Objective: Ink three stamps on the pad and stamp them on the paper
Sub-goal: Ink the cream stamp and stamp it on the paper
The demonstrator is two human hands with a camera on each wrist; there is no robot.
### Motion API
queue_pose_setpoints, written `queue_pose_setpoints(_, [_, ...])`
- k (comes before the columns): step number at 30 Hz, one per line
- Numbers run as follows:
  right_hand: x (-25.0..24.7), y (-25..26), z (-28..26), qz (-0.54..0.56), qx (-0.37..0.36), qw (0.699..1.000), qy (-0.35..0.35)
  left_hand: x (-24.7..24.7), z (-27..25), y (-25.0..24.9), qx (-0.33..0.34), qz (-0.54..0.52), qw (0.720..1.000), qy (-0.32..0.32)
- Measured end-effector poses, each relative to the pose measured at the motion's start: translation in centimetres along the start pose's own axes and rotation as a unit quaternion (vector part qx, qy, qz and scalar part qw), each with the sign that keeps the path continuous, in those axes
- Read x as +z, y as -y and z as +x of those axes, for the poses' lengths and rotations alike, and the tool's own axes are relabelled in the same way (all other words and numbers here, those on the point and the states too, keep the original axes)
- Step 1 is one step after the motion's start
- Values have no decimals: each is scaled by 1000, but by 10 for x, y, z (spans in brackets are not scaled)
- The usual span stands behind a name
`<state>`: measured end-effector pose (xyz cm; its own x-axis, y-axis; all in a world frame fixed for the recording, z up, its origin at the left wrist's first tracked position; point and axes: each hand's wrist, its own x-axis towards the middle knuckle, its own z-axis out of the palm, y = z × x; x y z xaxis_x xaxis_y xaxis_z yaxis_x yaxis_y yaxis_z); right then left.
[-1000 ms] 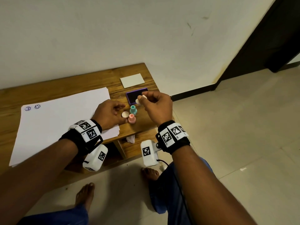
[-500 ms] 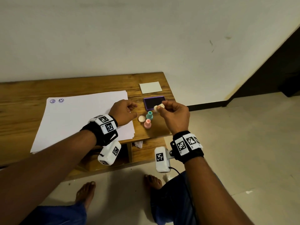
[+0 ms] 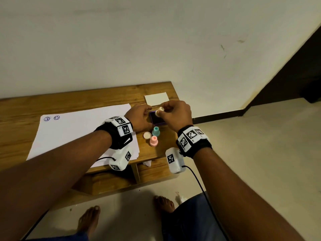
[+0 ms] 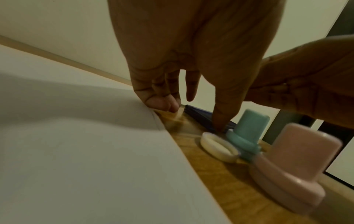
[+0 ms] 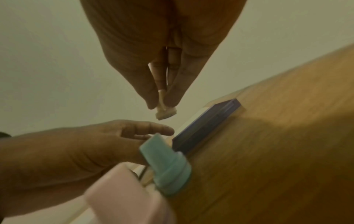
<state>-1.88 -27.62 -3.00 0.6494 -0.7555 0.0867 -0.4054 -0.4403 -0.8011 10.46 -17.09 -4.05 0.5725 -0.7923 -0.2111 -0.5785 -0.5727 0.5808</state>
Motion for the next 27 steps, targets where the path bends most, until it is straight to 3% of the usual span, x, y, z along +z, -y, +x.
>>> queue_pose_setpoints(5, [-4,6,17,-97,-44,993,46,5,10,1,1,32,999,-6])
queue_pose_setpoints(15, [-8,1,30,-145,-49,985,78,8,18,-2,22,56,998,-22])
queue_pose_setpoints(27, [-1,27,61,-280,-1,940,195,5,19,-3,42,61,997,-5])
